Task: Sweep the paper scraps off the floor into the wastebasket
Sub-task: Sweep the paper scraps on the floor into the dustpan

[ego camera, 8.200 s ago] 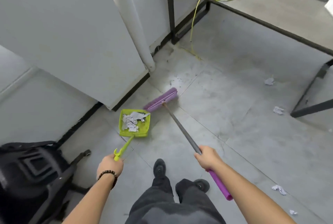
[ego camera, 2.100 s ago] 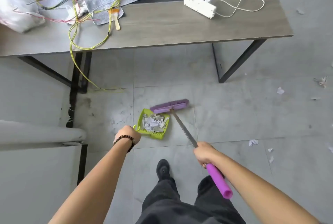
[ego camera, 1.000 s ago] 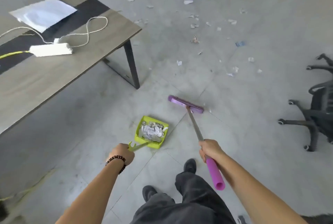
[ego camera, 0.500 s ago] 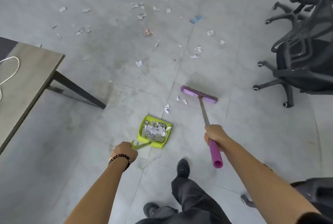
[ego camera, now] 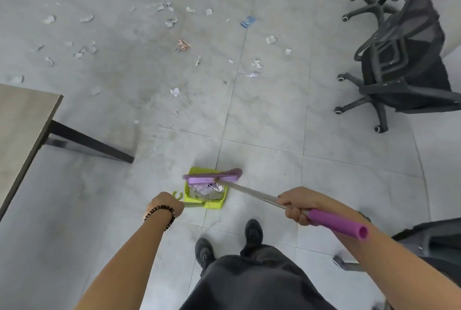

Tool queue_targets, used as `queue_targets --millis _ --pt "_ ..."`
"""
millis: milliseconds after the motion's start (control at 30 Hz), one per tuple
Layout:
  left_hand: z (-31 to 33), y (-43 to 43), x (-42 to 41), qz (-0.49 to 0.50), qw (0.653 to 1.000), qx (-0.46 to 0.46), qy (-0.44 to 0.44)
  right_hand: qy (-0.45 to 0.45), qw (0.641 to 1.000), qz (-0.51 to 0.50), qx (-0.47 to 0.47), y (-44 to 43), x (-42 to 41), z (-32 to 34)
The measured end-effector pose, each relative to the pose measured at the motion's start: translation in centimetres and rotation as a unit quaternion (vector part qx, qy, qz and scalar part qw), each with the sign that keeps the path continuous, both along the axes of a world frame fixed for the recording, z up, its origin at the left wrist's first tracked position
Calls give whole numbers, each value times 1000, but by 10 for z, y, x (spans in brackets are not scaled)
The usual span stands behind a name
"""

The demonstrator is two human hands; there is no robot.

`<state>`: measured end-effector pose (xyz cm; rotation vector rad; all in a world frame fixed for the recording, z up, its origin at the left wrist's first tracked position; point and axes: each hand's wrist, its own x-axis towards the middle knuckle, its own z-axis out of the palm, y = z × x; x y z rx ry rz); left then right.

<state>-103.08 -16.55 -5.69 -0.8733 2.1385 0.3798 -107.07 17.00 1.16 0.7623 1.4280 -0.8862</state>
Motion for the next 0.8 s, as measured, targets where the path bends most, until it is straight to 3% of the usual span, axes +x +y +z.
queue_targets --millis 467,800 --pt "19 -42 18 -29 995 76 51 131 976 -172 37 -103 42 8" --pt "21 -24 -101 -106 986 70 104 187 955 -228 29 -82 -48 -3"
